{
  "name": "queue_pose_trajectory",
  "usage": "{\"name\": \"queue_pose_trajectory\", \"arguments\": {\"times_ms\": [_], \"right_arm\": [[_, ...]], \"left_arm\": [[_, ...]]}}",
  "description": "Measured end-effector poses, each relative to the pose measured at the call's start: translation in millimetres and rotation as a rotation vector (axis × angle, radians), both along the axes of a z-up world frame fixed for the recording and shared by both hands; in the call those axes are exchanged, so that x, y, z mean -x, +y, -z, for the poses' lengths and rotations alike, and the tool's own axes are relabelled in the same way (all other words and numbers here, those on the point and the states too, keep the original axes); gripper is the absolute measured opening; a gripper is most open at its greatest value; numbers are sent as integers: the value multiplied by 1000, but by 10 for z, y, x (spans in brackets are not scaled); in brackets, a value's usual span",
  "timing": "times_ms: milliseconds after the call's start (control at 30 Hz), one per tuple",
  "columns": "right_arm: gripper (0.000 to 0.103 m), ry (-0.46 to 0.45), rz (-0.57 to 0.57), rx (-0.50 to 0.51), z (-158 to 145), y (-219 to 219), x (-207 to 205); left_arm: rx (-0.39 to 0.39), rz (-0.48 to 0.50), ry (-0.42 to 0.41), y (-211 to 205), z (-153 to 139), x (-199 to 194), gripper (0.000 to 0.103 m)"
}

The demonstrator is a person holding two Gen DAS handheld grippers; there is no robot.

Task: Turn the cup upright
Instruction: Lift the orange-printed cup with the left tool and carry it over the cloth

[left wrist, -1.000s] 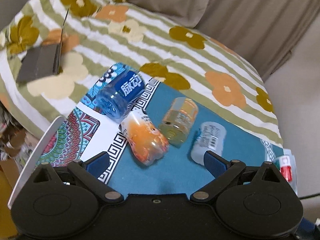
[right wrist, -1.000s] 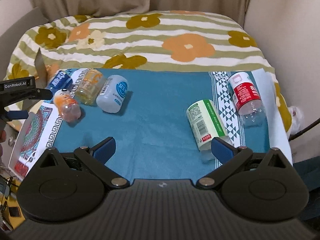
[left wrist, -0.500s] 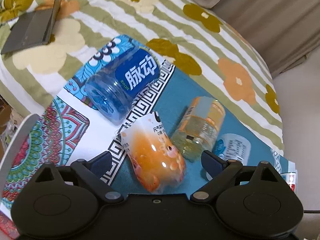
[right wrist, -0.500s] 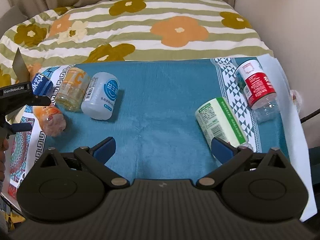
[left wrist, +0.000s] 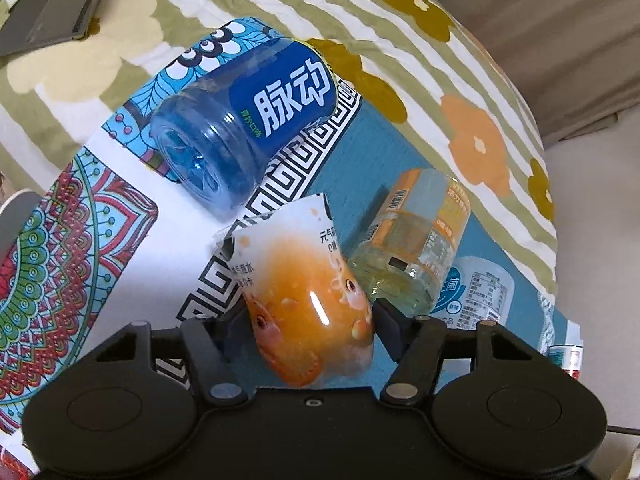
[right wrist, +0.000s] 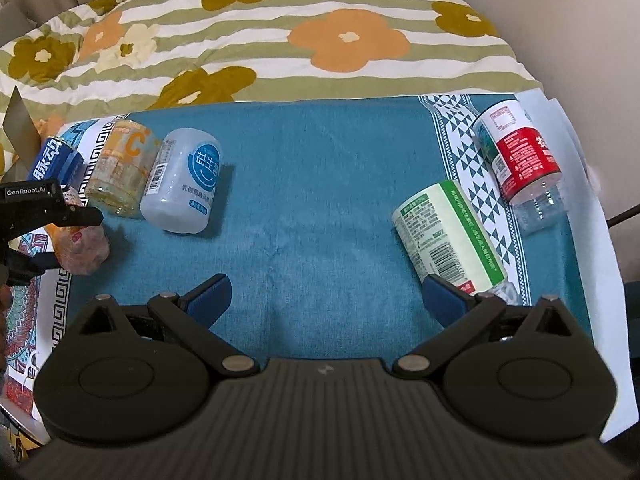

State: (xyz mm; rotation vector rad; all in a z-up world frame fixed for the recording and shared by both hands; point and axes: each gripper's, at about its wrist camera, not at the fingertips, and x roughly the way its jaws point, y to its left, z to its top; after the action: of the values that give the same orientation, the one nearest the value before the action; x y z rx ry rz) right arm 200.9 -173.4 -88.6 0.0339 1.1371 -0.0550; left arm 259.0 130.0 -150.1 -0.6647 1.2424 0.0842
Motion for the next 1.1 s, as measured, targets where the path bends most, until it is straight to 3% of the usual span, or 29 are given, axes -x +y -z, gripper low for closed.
{"name": "queue_pose_trajectory", "arguments": {"times_ms": [400, 767, 1100], "right_arm": [[103, -43, -25, -14, -144, -48, 92], [103, -106, -4, -50, -301, -456, 558], [103, -122, 42, -68, -278, -990, 1210]], "left_arm": [[-28, 42, -47, -138, -232, 200, 68], [-122, 263, -116, -828, -558, 634, 68], [-175, 501, -99, -1552, -477, 1103, 68]]}}
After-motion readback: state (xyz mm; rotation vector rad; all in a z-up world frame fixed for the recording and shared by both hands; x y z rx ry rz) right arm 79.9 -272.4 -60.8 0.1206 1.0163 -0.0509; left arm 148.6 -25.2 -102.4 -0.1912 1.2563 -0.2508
